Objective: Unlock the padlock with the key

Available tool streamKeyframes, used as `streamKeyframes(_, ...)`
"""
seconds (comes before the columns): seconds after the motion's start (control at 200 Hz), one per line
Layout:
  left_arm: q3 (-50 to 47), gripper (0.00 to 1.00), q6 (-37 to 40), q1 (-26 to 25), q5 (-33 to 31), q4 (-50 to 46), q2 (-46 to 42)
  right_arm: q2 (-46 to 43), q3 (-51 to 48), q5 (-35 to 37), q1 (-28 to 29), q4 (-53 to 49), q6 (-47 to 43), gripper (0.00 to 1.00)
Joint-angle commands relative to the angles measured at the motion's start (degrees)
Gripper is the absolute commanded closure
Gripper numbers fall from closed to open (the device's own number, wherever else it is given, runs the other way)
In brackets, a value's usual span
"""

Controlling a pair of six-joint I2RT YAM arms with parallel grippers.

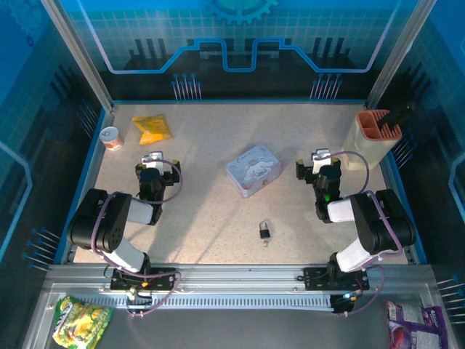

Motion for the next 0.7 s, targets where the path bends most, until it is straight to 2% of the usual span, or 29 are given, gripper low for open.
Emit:
streamKeyframes(0.0,0.53,0.01,-0.53,0.40,0.41,0.38,-0.98,-0.51,0.19,-0.40,-0.51,-0.13,0.73,0.00)
streamKeyframes(0.695,0.53,0.01,-0.49,0.45,0.40,0.33,-0.98,-0.46,-0.03,-0.20,-0.16,0.43,0.22,0.00)
